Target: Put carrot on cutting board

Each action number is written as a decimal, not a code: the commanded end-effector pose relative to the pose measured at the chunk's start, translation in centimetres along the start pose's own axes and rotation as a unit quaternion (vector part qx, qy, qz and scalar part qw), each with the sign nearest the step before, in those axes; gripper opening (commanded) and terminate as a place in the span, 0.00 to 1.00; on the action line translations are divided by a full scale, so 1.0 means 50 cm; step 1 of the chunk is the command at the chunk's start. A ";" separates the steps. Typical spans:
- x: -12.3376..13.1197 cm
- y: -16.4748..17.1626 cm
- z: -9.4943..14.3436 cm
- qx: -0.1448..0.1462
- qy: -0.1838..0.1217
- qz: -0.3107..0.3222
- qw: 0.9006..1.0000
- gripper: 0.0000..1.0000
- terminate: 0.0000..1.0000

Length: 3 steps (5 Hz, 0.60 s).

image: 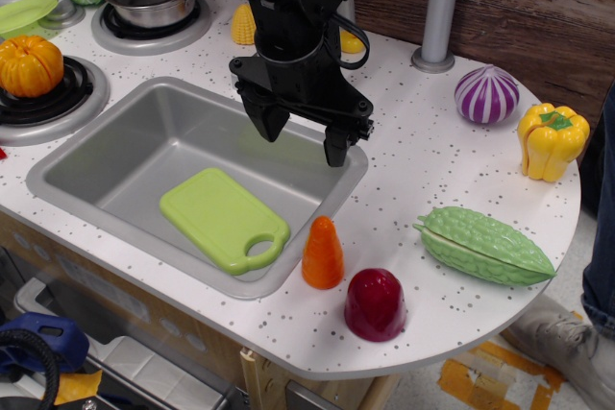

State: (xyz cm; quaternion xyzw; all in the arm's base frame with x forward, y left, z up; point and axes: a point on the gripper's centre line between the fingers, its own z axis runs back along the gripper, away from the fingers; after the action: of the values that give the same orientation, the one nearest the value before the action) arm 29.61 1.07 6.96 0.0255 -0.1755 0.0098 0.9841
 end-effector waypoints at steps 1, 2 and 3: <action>0.000 0.000 0.000 0.000 0.000 0.000 1.000 1.00 0.00; 0.008 -0.014 0.043 -0.002 0.014 0.002 1.000 1.00 0.00; -0.002 -0.029 0.073 -0.002 0.015 0.004 1.000 1.00 0.00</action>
State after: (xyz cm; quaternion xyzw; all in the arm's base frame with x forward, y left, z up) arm 27.28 -0.78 9.32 0.0209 -0.1249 0.0280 0.9916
